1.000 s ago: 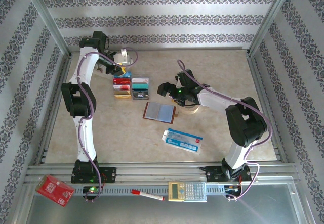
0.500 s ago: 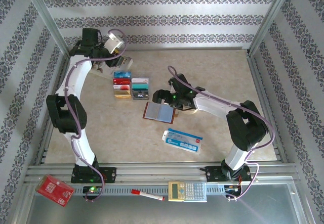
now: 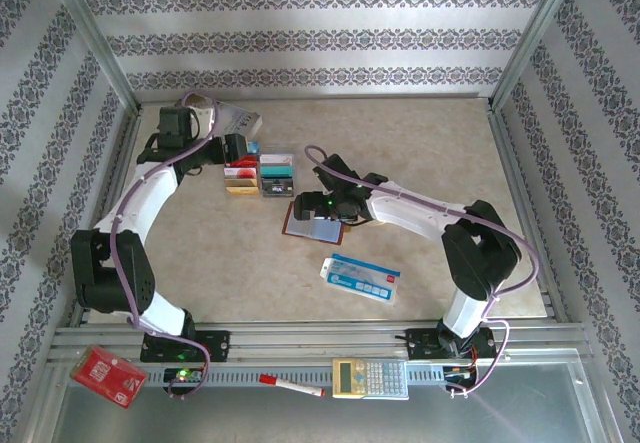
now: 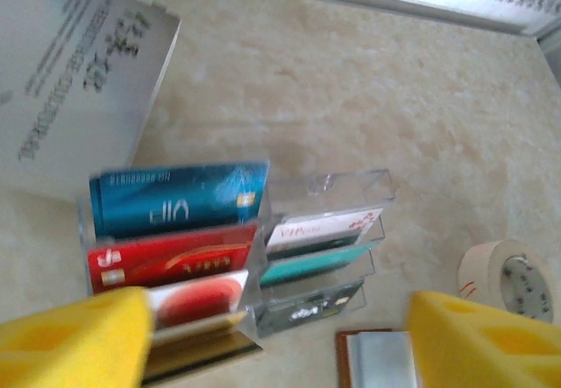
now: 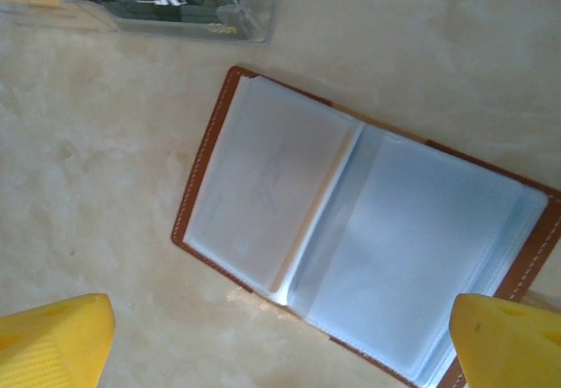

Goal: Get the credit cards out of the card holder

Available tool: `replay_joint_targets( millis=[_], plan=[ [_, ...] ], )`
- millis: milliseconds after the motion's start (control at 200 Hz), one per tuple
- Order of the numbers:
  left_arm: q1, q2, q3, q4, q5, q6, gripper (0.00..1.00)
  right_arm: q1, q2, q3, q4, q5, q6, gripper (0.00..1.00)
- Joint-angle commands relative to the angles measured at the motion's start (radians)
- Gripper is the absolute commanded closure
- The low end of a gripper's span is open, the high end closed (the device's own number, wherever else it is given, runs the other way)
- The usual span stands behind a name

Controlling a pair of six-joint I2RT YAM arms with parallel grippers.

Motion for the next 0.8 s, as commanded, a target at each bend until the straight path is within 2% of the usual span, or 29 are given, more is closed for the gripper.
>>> replay_joint_targets(
  millis=[0, 260, 395, 495, 649, 794],
  plan=[
    [-0.008, -0.031, -0.051, 0.029, -0.031, -0.165, 0.0, 0.017, 0.05, 0.054, -0.052, 0.062, -0.038, 0.02],
    [-0.004, -0.002, -0.041, -0.063, -0.07, -0.169, 0.0, 0.036, 0.126, 0.116, -0.072, 0.088, -0.076, 0.02],
    [-0.004, 0.018, -0.008, -0.109, 0.008, -0.169, 0.0, 0.037, 0.172, 0.163, -0.099, 0.096, -0.098, 0.02],
    [-0.007, -0.022, -0.074, -0.039, 0.046, -0.222, 0.0, 0.038, 0.185, 0.178, -0.108, 0.098, -0.113, 0.02],
    [-0.02, -0.144, -0.231, 0.097, 0.045, -0.329, 0.0, 0.039, 0.205, 0.205, -0.158, 0.119, -0.137, 0.02],
    [-0.054, -0.227, -0.313, 0.109, 0.037, -0.384, 0.0, 0.04, 0.213, 0.221, -0.197, 0.133, -0.143, 0.02]
  ],
)
